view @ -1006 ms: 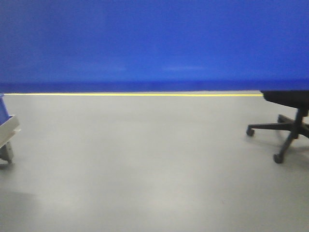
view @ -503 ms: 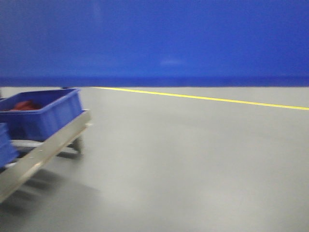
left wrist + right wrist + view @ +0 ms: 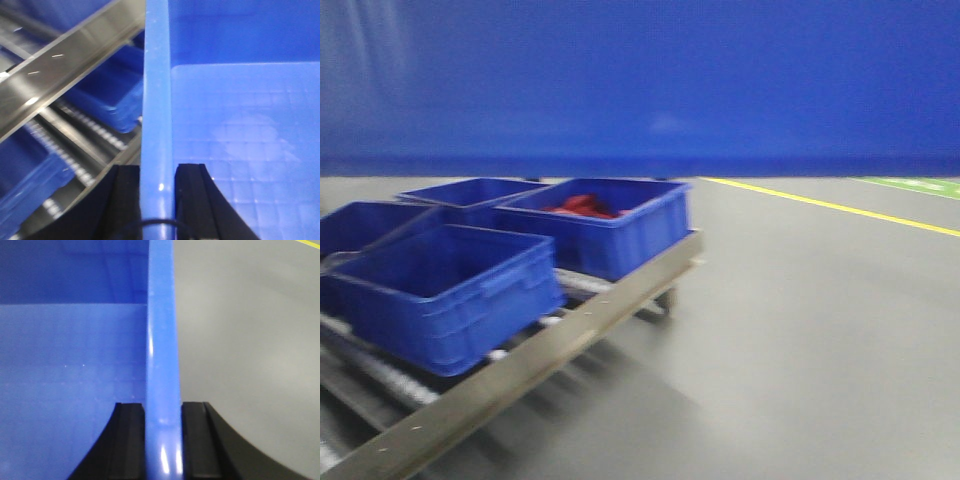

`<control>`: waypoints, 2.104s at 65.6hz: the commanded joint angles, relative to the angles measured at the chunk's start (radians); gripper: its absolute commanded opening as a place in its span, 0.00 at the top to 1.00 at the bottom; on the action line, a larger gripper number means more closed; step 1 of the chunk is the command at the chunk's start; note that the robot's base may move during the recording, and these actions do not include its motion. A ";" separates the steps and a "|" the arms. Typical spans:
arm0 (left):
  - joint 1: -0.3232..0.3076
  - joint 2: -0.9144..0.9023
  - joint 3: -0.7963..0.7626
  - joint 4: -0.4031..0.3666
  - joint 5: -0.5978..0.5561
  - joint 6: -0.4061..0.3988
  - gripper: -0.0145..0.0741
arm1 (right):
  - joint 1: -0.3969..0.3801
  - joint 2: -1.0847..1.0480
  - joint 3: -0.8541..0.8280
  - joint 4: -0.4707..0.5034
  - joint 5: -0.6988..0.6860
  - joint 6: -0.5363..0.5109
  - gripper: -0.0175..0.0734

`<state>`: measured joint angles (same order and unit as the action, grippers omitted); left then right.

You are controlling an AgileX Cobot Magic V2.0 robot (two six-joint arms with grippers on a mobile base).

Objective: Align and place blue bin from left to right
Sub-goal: 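Hold the bin while the base drives to another bin shelf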

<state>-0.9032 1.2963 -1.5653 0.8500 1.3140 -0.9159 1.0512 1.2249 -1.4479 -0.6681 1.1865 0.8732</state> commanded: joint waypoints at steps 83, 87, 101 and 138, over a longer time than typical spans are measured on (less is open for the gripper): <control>-0.018 -0.005 -0.011 0.010 -0.093 -0.004 0.96 | 0.016 -0.002 -0.013 -0.010 -0.246 -0.011 0.90; -0.018 -0.005 -0.011 0.010 -0.093 -0.004 0.96 | 0.016 -0.002 -0.013 -0.010 -0.246 -0.011 0.90; -0.018 -0.005 -0.011 0.010 -0.093 -0.004 0.96 | 0.016 -0.002 -0.013 -0.010 -0.246 -0.011 0.90; -0.018 -0.005 -0.011 0.013 -0.093 -0.004 0.96 | 0.016 -0.002 -0.013 -0.010 -0.247 -0.011 0.90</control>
<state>-0.9032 1.2963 -1.5653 0.8503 1.3140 -0.9159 1.0512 1.2249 -1.4479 -0.6681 1.1884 0.8732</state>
